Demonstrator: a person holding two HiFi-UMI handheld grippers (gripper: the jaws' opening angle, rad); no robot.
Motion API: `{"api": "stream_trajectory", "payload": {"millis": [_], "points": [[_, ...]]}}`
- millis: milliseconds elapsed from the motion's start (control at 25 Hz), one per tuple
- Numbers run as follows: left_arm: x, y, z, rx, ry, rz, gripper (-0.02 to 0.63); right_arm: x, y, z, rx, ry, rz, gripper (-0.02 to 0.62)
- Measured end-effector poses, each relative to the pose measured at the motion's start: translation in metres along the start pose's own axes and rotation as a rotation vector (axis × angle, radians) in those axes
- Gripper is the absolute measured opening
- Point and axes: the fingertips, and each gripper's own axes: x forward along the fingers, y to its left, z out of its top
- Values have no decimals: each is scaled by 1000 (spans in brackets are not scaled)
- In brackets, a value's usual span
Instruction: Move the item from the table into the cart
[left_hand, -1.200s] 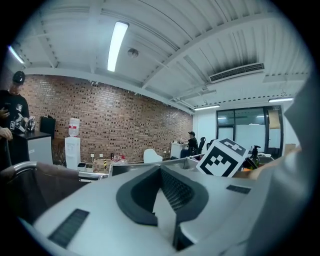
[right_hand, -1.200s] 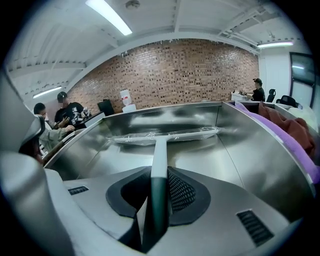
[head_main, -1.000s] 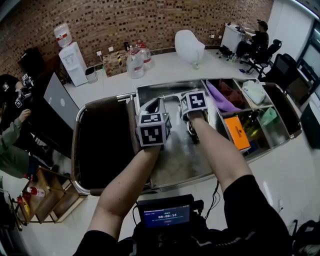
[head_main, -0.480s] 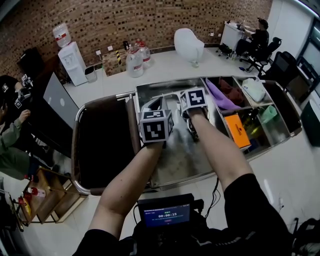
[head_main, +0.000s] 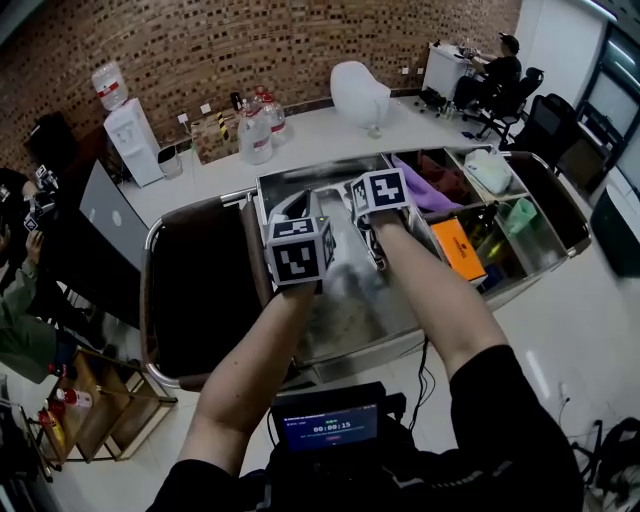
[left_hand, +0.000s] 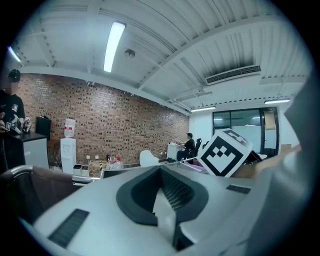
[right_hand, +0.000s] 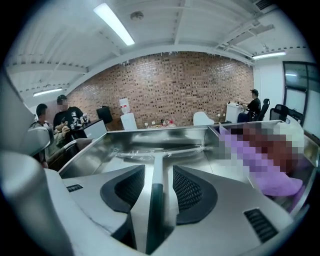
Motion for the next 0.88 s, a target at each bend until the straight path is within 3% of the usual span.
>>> {"api": "stream_trajectory", "payload": {"millis": [120,280,440,600,720,760,880], "points": [[-27,-16,10,17,-31,-25,2,-30,3,-6,32,-7,-7,178],[-70,-28,15,29,-56,-57,2,-82,29,3,35,-112,30,177],[-104,-38,20,71,-134,-83,2,-127,53,7,17,-221,72,176],[-145,-59,18,40,-177,-101,2,-186,69,-6,-4,-316,154,176],[-167,-86,11,19,-196,-100,2,-237,60,-21,-11,-426,198,173],[-173,-96,5,11,-197,-95,2,-253,53,-30,-8,-458,212,138],[-193,-131,-7,4,-203,-64,2,-297,35,-61,-12,-503,268,123]]}}
